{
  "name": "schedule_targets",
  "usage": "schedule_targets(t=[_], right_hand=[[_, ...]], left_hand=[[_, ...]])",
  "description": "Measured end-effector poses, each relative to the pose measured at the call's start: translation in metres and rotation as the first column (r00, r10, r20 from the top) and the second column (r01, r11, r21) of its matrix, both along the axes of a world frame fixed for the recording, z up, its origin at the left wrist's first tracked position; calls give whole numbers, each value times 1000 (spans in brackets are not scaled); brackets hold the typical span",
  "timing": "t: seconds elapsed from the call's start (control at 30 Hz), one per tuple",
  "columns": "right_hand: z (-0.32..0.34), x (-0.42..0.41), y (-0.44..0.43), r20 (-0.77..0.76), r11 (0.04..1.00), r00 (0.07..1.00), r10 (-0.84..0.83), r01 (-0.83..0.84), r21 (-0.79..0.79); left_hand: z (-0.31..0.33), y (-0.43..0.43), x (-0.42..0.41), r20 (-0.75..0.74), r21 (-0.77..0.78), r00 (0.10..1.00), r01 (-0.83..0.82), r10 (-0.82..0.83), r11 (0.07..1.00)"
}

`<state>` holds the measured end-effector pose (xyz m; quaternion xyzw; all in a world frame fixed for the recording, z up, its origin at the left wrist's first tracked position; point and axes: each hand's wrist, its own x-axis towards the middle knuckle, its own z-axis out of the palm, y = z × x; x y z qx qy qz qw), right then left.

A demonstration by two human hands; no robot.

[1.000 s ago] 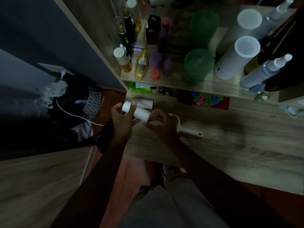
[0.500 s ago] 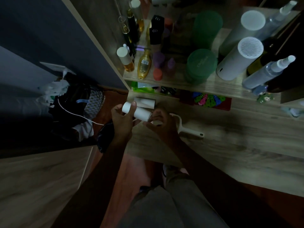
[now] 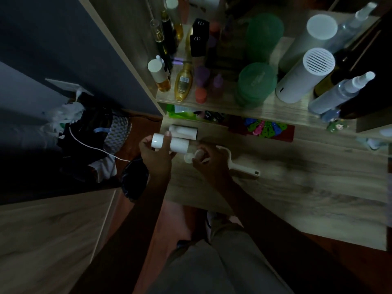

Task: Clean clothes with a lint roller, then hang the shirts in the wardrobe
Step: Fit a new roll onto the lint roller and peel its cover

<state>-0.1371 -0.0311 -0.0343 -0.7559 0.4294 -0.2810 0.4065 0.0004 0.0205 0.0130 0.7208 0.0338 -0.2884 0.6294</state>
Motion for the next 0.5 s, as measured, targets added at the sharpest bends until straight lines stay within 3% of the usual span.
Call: schedule_targets(t=[0.07, 0.13, 0.17, 0.27, 0.37, 0.5], right_hand=[[-10, -5, -6, -167, 997, 984, 64, -58, 40], [-22, -10, -11, -443, 983, 878, 179, -147, 107], [-27, -13, -12, -499, 975, 840, 215, -155, 160], [-39, -13, -9, -488, 962, 842, 230, -122, 243], [-49, -9, -5, -675, 970, 696, 245, -184, 162], [-51, -4, -5, -674, 978, 710, 203, -172, 114]], left_hand=[[-2, 2, 3, 10, -17, 1000, -11, 11, 1000], [-3, 5, 5, 4, -19, 1000, 16, -16, 1000], [-4, 6, 6, 0, -18, 1000, 29, -29, 999], [-5, 12, 8, -23, -11, 999, 46, -46, 999], [-5, 19, 6, -40, -6, 998, 52, -52, 999], [-5, 28, 2, -63, 16, 998, 2, -1, 1000]])
